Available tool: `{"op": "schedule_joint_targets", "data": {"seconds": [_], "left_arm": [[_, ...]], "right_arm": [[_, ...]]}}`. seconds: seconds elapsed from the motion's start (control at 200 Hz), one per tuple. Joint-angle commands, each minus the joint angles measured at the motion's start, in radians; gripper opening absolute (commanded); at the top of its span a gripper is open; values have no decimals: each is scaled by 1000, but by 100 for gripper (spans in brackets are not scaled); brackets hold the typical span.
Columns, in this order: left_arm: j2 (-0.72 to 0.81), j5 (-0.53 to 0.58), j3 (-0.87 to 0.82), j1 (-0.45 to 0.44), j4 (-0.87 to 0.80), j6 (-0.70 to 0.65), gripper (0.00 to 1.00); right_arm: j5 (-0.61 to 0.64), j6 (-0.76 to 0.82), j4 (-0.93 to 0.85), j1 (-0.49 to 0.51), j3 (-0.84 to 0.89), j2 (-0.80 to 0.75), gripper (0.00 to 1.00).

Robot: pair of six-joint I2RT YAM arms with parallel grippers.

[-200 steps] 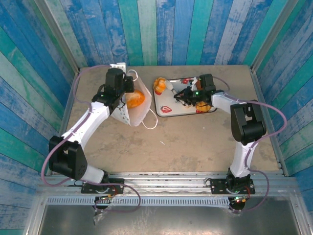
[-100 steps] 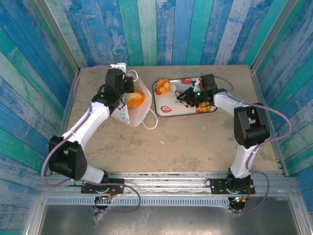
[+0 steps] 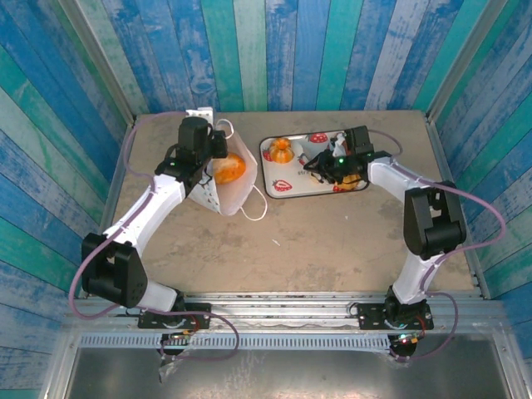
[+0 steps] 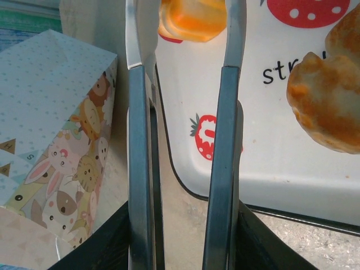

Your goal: Take the fake bread out of the paper bag

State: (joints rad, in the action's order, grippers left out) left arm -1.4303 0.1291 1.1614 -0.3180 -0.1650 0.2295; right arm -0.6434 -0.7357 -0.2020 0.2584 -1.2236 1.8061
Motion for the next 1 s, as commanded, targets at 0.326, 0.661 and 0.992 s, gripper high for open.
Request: {"op": "schedule_joint_targets", "data": {"seconds": [0.326, 0.661, 0.992], "left_arm": [[90, 0, -14, 2, 35, -7, 0], [90, 7, -19, 2, 33, -7, 0], [78, 19, -23, 2, 40, -1, 0]], "right_arm": [[53, 87, -102, 3, 56, -211, 40], [127, 170, -276, 81, 49, -391, 41], [235, 187, -389, 296, -11, -494, 42]]}}
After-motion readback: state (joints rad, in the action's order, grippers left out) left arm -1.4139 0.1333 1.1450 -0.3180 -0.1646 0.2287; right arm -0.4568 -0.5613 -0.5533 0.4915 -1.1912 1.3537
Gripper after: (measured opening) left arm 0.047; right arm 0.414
